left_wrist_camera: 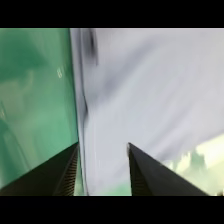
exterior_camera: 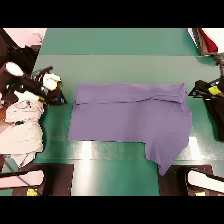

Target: Fold the shirts.

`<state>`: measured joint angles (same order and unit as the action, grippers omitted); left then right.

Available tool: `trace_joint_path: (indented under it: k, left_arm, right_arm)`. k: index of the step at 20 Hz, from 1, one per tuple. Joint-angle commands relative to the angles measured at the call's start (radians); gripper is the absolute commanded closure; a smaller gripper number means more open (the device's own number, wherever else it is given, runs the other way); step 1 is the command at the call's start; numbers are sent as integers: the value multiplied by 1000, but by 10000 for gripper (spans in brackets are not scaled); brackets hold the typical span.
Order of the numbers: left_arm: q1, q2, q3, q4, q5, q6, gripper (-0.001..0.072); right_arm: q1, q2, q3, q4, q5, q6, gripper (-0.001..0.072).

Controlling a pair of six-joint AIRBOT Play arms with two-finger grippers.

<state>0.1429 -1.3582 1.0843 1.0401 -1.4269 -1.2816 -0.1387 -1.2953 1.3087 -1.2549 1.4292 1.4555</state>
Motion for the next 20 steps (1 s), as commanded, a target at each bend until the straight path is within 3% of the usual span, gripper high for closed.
trace_joint_path:
  k: [1,5,11,13,19,20]
  left_arm:
    - [12,204,-315,35,27,-2,341]
    - [12,266,-518,30,110,-3,340]
    - [11,263,-536,-52,227,23,341]
    - [11,259,-547,-108,232,62,342]
    - [-79,259,-550,-101,239,68,348]
    - [-87,259,-550,-102,255,67,542]
  right_arm:
    - [-9,140,-68,6,-48,-7,384]
    - [-7,230,-166,7,-87,-6,384]
    - [-9,294,-230,32,-79,-6,384]
    - [-9,314,-246,32,-84,-6,384]
    - [-17,324,-250,20,-48,-6,384]
    - [-32,324,-250,21,-23,-6,384]
